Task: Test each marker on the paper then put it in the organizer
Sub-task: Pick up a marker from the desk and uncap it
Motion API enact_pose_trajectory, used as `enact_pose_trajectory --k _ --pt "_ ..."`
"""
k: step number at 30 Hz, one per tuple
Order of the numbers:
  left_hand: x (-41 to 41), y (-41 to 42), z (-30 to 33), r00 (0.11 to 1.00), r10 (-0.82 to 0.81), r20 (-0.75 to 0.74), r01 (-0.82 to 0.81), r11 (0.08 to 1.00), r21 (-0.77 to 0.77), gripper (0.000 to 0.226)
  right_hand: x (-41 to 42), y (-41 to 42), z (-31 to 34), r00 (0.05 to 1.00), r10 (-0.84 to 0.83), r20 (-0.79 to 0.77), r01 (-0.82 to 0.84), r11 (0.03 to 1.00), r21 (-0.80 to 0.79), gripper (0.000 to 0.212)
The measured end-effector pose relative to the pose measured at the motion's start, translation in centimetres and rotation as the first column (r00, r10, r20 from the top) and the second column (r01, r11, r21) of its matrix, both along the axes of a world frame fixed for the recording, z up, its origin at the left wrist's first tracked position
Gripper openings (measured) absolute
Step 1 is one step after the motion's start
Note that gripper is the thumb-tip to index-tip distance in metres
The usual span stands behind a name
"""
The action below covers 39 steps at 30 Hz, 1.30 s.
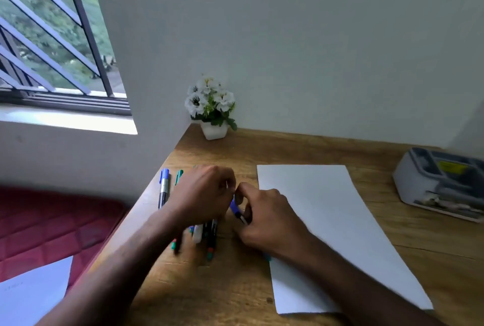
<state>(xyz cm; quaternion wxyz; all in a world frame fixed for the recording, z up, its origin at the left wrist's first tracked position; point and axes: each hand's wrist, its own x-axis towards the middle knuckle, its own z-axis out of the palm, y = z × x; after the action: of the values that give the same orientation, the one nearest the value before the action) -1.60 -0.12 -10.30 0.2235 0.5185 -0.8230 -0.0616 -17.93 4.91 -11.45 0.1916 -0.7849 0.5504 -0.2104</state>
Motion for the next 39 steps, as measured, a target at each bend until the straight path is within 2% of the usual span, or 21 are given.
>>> enact_pose_trajectory --k 3,7,10,15,19,25,29,31,33,35,36,37,39 --pt "-0.8 -2.1 1.6 0.991 -0.122 -0.052 0.124 0.992 0.023 0.011 -0.8 -0.3 1.5 0.998 -0.069 0.014 0.069 0.997 0.021 0.032" --pt "-2.7 -4.5 2.7 0.917 -0.333 -0.218 0.355 0.932 0.068 0.022 -4.0 -1.5 3.3 0.988 -0.15 0.045 0.15 0.989 -0.013 0.018" --pt "-3.7 -5.0 2.1 0.856 -0.446 -0.262 0.481 0.873 0.085 0.013 -5.9 -2.4 3.4 0.991 -0.132 0.025 0.134 0.988 -0.073 0.017" --pt "-4.2 -5.9 1.2 0.836 -0.48 -0.267 0.506 0.862 0.035 0.008 -6.7 -3.5 2.4 0.997 -0.065 -0.034 0.058 0.986 -0.158 0.018" --pt "-3.5 -6.0 1.6 0.785 -0.505 -0.358 0.567 0.819 0.088 0.008 -7.7 -4.2 2.0 0.986 -0.114 -0.119 0.084 0.97 -0.23 0.03" --pt "-3.7 -5.8 1.1 0.802 -0.475 -0.362 0.551 0.822 0.142 0.009 -8.1 -3.5 1.9 0.958 -0.185 -0.218 0.099 0.93 -0.355 0.036" --pt "-3.6 -5.6 1.5 0.805 -0.481 -0.348 0.556 0.816 0.159 0.011 -8.1 -3.4 1.8 0.957 -0.22 -0.192 0.15 0.935 -0.32 0.036" --pt "-3.5 -5.6 1.6 0.827 -0.472 -0.305 0.532 0.832 0.154 0.015 -8.4 -3.5 1.6 0.96 -0.207 -0.189 0.162 0.96 -0.228 0.028" --pt "-3.2 -6.0 1.4 0.877 -0.412 -0.245 0.452 0.882 0.132 0.022 -9.2 -3.7 1.2 0.978 -0.172 -0.114 0.157 0.978 -0.136 0.026" --pt "-2.6 -6.7 0.9 0.93 -0.293 -0.223 0.327 0.935 0.135 0.032 -10.0 -3.9 0.9 0.987 -0.141 0.077 0.153 0.972 -0.181 0.04" --pt "-2.4 -6.9 0.7 0.949 -0.228 -0.219 0.265 0.952 0.154 0.033 -10.3 -4.0 0.8 0.97 -0.133 0.201 0.177 0.959 -0.219 0.04" --pt "-2.3 -6.9 0.4 0.961 -0.17 -0.22 0.211 0.96 0.183 0.033 -10.6 -4.0 0.9 0.931 -0.128 0.341 0.211 0.953 -0.219 0.034" --pt "-2.3 -7.0 0.0 0.969 -0.084 -0.232 0.142 0.959 0.246 0.031 -10.6 -3.9 1.2 0.783 -0.113 0.611 0.213 0.973 -0.094 0.033"
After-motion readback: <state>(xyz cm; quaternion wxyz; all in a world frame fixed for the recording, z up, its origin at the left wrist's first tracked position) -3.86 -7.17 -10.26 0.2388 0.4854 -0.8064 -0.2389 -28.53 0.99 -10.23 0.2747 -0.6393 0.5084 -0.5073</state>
